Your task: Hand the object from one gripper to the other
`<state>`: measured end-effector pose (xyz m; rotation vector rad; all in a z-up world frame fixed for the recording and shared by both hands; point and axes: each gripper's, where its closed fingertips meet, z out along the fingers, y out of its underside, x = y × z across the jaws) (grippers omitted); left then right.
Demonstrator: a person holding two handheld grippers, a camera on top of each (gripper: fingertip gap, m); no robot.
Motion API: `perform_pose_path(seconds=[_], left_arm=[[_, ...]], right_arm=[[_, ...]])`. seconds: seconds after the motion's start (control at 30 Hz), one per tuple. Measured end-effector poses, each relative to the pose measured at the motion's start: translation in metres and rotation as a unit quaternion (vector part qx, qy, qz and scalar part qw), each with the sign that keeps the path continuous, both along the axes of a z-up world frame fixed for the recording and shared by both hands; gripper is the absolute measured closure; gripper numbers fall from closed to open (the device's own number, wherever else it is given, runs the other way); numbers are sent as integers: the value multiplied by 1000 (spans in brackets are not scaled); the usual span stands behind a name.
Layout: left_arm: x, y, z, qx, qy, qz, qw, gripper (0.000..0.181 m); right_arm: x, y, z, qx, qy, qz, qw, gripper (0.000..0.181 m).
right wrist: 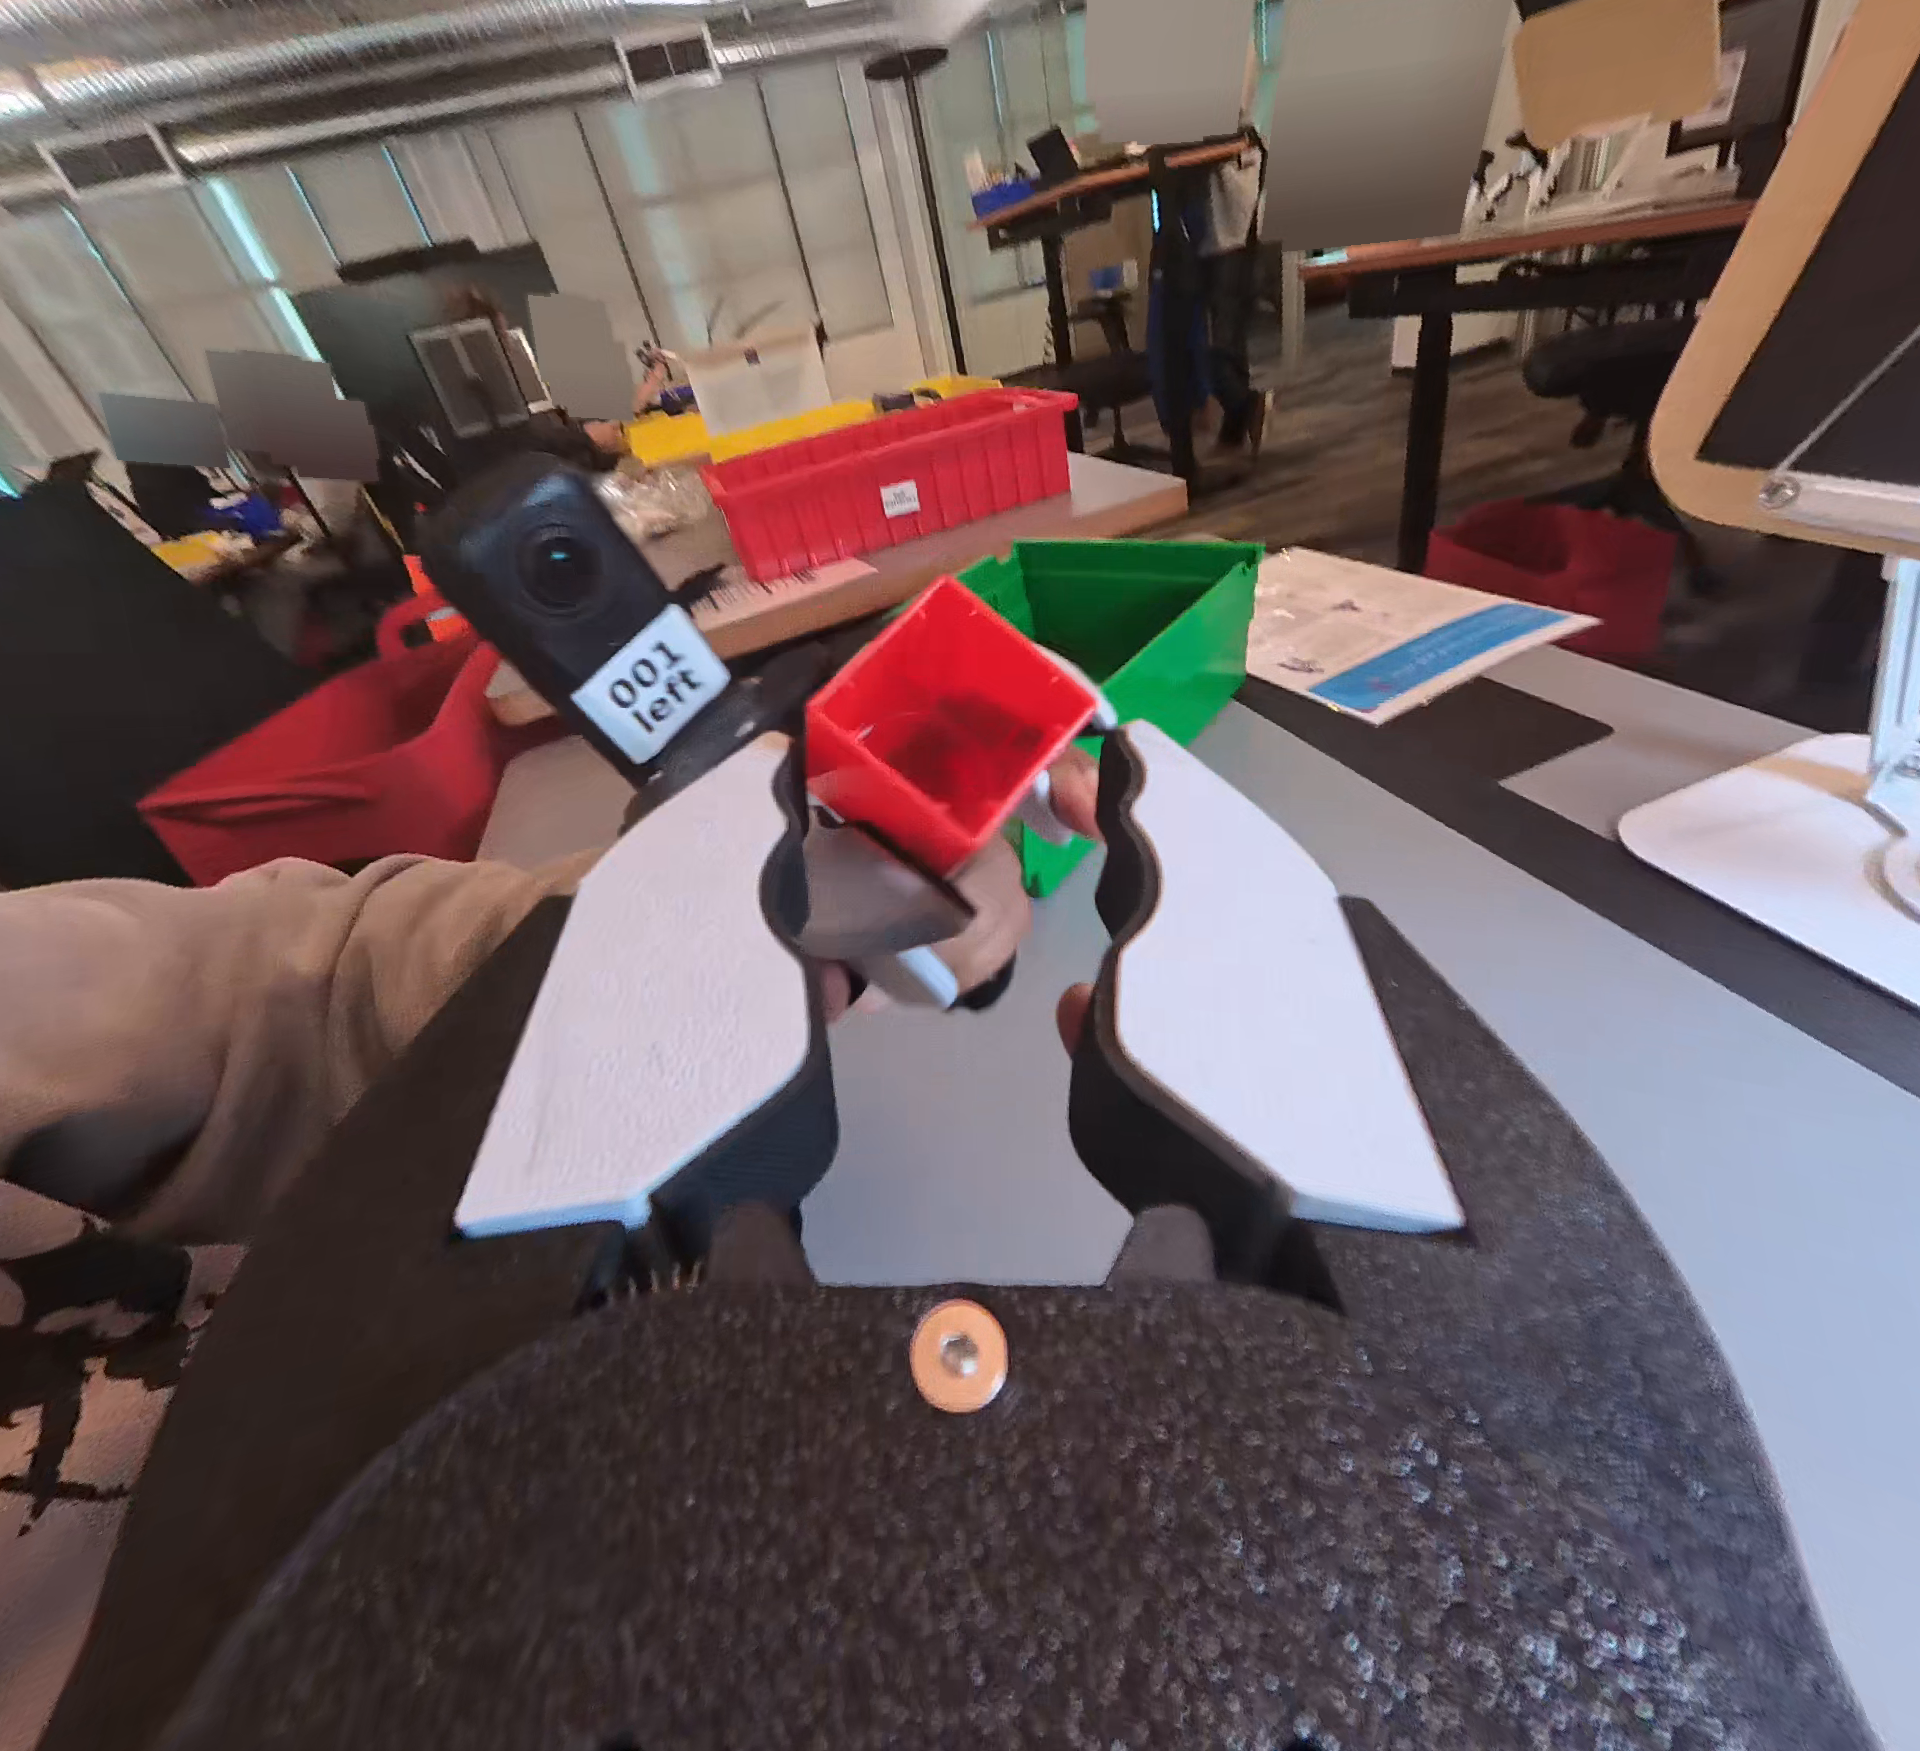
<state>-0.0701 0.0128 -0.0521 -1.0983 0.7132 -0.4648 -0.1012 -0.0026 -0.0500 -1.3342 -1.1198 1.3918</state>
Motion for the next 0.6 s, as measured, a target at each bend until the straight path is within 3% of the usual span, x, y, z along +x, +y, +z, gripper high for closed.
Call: perform_pose_path(seconds=[0.07, 0.17, 0.23, 0.33, 0.4, 0.47, 0.53, 0.6], left_arm=[[-9, 11, -6, 39, 69, 89, 993, 145], [-13, 17, -12, 64, 129, 143, 979, 145], [-12, 21, -19, 34, 153, 133, 979, 145], [-13, 23, -34, -94, 116, 34, 988, 131], [-19, 22, -32, -188, 34, -40, 981, 128], [-25, 22, -22, -271, -71, -106, 954, 126], [-26, 23, -18, -329, -146, -151, 921, 125], [-19, 20, -20, -354, -161, -181, 903, 117]], right_arm=[[1, 4, -2, -4, -11, -12, 1000, 140], [2, 8, -8, 1, -34, -23, 999, 142], [4, 13, -8, 50, -47, -44, 997, 143], [18, 28, 2, 181, -60, -99, 977, 143], [28, 42, 3, 302, -95, -148, 937, 143], [33, 47, 0, 432, -119, -180, 876, 142], [32, 48, -4, 553, -131, -210, 796, 142], [26, 45, -11, 649, -137, -227, 713, 143]])
